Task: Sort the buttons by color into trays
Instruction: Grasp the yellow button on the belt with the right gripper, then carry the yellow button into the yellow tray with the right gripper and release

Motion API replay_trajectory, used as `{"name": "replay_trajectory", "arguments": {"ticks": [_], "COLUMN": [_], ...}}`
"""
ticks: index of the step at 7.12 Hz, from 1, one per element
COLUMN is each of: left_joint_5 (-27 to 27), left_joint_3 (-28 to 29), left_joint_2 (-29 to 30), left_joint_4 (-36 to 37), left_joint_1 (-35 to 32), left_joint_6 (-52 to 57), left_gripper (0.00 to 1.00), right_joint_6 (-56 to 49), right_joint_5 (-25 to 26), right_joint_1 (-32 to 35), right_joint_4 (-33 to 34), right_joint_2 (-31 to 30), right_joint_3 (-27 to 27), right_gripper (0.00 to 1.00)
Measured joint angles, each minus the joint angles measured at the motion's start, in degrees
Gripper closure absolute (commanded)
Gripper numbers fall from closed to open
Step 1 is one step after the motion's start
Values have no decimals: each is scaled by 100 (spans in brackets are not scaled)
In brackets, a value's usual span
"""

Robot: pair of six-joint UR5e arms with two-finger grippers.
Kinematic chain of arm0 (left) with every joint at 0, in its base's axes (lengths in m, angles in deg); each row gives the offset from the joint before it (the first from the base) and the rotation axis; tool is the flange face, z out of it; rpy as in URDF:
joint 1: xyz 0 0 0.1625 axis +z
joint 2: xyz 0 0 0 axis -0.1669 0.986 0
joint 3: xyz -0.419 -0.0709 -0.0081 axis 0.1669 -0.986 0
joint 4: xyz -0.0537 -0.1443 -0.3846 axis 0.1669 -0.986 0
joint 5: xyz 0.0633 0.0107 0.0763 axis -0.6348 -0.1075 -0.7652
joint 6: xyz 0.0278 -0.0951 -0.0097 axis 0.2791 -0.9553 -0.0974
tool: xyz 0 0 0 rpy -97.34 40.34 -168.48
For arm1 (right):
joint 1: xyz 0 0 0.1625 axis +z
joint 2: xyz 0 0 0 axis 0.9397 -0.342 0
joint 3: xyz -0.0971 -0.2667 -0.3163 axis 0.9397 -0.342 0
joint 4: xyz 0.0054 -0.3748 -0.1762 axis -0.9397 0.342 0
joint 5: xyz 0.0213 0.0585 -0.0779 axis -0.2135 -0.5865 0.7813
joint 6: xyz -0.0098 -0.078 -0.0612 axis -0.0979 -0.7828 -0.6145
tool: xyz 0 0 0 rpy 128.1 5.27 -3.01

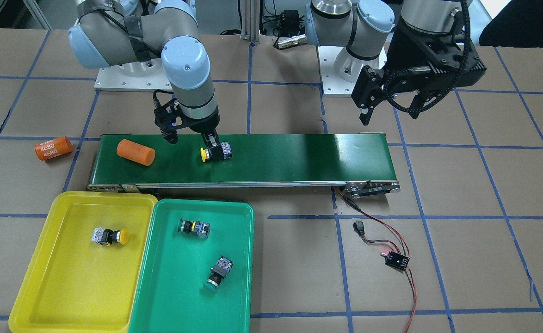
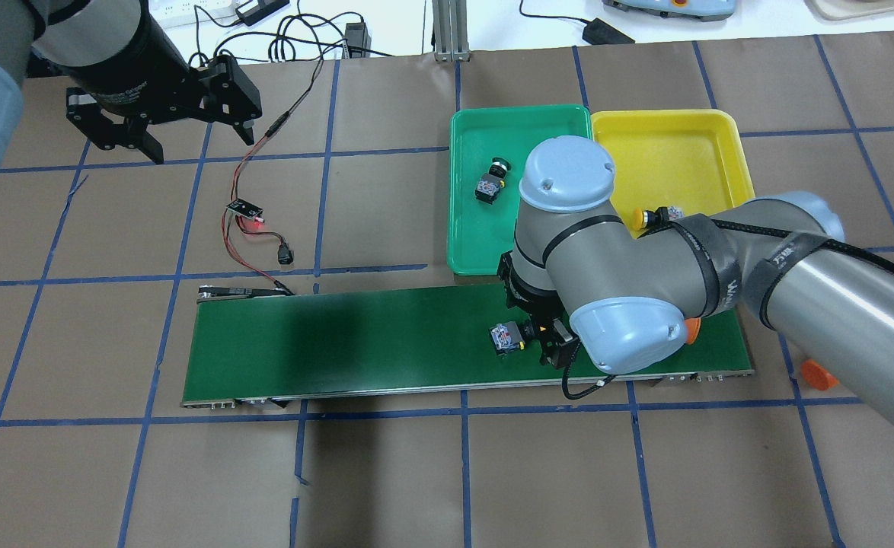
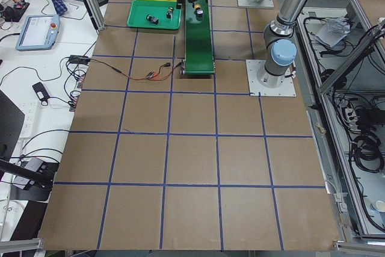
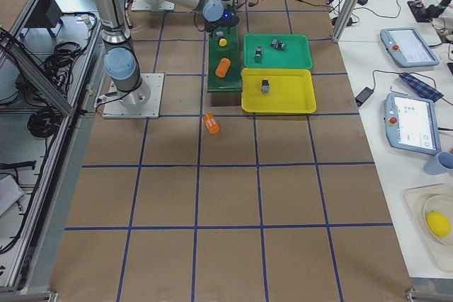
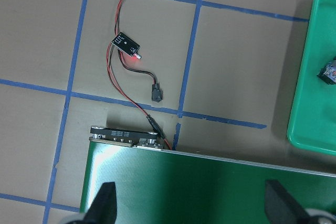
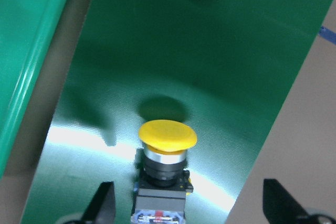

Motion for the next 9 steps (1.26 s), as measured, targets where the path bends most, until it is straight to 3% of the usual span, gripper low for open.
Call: {"name": "replay_trajectory", "arguments": {"ticks": [3, 5, 6, 9], "left_joint_5": [8, 12, 9, 1], "left_joint_3": [40, 45, 17, -47], "left_joint_2": [16, 23, 5, -46], "left_joint_4": [-3, 0, -1, -3], "left_joint_1": [9, 4, -1, -1], "left_joint_6": [-3, -3, -3, 5], "left_gripper": [0, 0, 0, 0], "right_joint_6": [2, -3, -9, -50], "right_joint_5": [8, 24, 35, 63], "right_joint_1": [4, 4, 4, -89], "right_joint_4": [28, 27, 47, 137], "right_joint_2": [186, 224, 228, 228], "right_joint_3": [47, 59, 60, 1], "right_gripper": [0, 78, 100, 100]}}
